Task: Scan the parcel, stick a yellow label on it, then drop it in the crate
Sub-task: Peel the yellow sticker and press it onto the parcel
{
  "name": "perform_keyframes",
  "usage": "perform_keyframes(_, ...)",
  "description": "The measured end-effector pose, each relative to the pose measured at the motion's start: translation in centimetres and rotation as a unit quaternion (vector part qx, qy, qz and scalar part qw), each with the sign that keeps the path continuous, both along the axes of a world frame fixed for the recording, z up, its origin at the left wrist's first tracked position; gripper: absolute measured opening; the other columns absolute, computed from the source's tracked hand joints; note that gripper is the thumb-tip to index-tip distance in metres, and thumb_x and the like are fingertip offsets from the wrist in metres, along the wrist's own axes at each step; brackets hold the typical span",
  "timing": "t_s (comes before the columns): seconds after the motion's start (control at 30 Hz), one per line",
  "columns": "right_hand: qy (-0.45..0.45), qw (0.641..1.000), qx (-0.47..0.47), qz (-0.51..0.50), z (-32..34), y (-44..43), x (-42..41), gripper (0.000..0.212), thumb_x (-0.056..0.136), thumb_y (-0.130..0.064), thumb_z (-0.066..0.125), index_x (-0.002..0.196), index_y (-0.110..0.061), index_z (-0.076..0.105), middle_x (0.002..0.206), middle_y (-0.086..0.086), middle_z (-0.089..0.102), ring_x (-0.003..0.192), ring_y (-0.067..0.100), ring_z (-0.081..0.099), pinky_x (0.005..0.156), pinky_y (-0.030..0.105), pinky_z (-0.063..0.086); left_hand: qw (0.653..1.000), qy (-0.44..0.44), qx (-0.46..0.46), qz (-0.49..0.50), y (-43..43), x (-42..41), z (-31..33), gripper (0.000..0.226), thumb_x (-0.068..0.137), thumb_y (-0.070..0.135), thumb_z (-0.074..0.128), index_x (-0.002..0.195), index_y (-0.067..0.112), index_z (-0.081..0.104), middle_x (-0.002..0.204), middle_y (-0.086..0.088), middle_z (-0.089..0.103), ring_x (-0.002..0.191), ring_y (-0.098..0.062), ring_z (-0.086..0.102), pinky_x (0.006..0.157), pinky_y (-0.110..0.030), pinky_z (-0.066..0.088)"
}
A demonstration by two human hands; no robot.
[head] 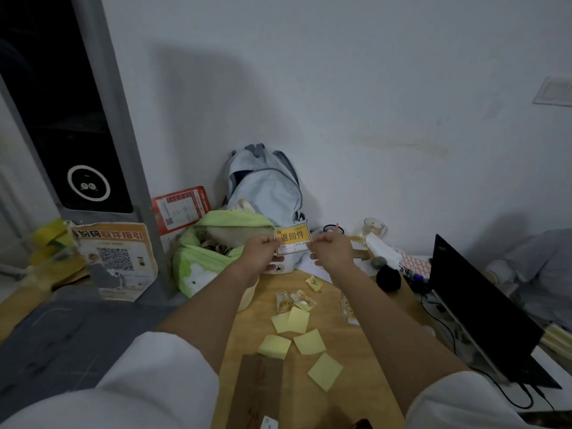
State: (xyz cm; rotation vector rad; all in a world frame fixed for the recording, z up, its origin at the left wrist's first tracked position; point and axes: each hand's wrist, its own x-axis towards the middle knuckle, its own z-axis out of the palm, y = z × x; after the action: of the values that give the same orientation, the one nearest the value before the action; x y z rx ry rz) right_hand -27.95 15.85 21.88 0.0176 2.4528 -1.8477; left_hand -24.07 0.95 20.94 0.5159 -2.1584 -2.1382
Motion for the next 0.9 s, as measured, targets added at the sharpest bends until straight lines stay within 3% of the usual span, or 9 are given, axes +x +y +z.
perform_keyframes(0.13,0.006,1.000,-0.021,0.017,0.0,-1.4,0.8,0.020,0.081,-0.014,0.071,0.063,-0.022,0.065,0.068,0.001,0.062,0.068,0.018,0.058,0.071,0.036,0.051,0.999,0.021,0.019,0.039,-0.8,0.8,0.1,0.014,0.093,0.018,0.055,0.080,0.023,0.060,0.088,0.000,0.062,0.072,-0.013,0.057,0.066,-0.028,0.045)
perform_keyframes(0.3,-0.025,0.999,-0.006,0.028,-2.2,-2.5,2.1,0.022,0.081,-0.008,0.071,0.064,-0.019,0.065,0.070,0.008,0.066,0.062,0.019,0.060,0.063,0.032,0.049,0.998,-0.005,0.029,0.061,-1.9,2.3,-1.9,0.021,0.094,0.013,0.054,0.073,0.017,0.056,0.082,-0.004,0.060,0.070,-0.014,0.057,0.064,-0.027,0.046)
perform_keyframes(0.47,-0.082,0.996,0.001,0.037,-5.6,-2.7,3.7,0.023,0.079,-0.004,0.072,0.061,-0.017,0.065,0.063,0.005,0.063,0.053,0.015,0.055,0.054,0.025,0.046,0.996,-0.052,0.024,0.064,-2.7,4.2,-5.5,0.021,0.094,0.011,0.055,0.073,0.017,0.058,0.078,-0.002,0.061,0.069,-0.013,0.056,0.063,-0.026,0.045)
perform_keyframes(0.67,-0.141,0.988,0.021,0.059,-9.5,-2.4,6.0,0.019,0.079,-0.011,0.073,0.062,-0.016,0.065,0.060,0.004,0.061,0.050,0.016,0.055,0.046,0.023,0.041,0.991,-0.122,0.014,0.048,-2.8,6.9,-10.1,0.025,0.092,0.015,0.059,0.067,0.016,0.055,0.075,-0.002,0.060,0.066,-0.014,0.057,0.062,-0.027,0.042)
perform_keyframes(0.9,-0.182,0.979,0.052,0.071,-12.9,-1.8,8.0,0.016,0.074,-0.013,0.080,0.063,-0.012,0.068,0.060,0.004,0.064,0.047,0.015,0.057,0.041,0.020,0.039,0.986,-0.163,-0.021,0.025,-2.3,9.1,-13.2,0.009,0.089,0.005,0.060,0.093,0.011,0.065,0.081,-0.002,0.062,0.066,-0.012,0.054,0.058,-0.024,0.040)
